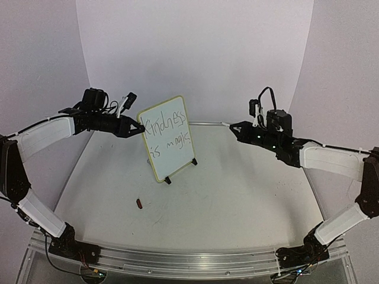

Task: Write a sentence on the whiteboard
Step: Adjust the pen cap at the center of the board.

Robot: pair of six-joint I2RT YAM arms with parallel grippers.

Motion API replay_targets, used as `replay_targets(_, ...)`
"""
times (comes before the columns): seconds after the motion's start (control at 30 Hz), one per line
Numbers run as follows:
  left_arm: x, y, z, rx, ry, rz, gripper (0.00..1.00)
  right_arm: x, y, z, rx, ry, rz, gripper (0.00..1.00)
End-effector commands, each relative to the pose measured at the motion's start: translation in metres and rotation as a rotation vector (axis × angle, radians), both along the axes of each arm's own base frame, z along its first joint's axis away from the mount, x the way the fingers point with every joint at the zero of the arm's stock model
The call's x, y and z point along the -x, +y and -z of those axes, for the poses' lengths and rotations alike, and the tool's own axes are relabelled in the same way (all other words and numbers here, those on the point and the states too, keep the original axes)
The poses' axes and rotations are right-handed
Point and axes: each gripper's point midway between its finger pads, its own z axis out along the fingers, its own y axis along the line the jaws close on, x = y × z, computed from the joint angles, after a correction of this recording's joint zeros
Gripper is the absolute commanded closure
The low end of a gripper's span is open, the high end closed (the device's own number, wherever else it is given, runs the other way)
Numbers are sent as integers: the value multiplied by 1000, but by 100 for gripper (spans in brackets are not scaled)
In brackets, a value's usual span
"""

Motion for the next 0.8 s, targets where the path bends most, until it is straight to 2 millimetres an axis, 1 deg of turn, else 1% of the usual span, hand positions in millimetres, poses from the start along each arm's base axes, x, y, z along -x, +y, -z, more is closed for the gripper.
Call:
replay_targets(0.0, -2, 5, -19, 20, -34, -50, 58, 17, -6, -17, 0, -11, -24, 100)
replay_targets(0.1, -1, 9, -20, 18, -34, -75, 49, 27, -10, -24, 20, -14, -38, 100)
replay_targets(0.23, 5, 24, -20, -30, -48, -148, 32, 43, -17, -31, 45, -20, -59, 100)
replay_targets(0.3, 10, 32, -19, -46, -55, -184, 18, 51, -21, -33, 51, -22, -60, 100)
replay_targets(0.37, 15, 39, -15, -64, -61, -214, 9, 57, -26, -36, 47, -29, -59, 100)
replay_targets(0.4, 18, 43, -12, -61, -41, -238, 7, 60, -27, -37, 45, -32, -58, 100)
replay_targets(0.5, 26, 53, -1, -72, -9, -296, 7, 67, -32, -37, 41, -35, -55, 100)
replay_targets(0.57, 30, 65, 3, -76, 10, -374, 7, 72, -35, -39, 29, -38, -56, 100)
replay_targets(0.6, 32, 72, 11, -82, 27, -412, 7, 75, -35, -38, 26, -32, -58, 100)
replay_targets(0.7, 42, 99, 27, -57, 103, -602, 7, 83, -37, -34, 13, -20, -68, 100)
replay_targets(0.77, 55, 112, 53, -50, 186, -689, 7, 88, -39, -27, 9, -2, -72, 100)
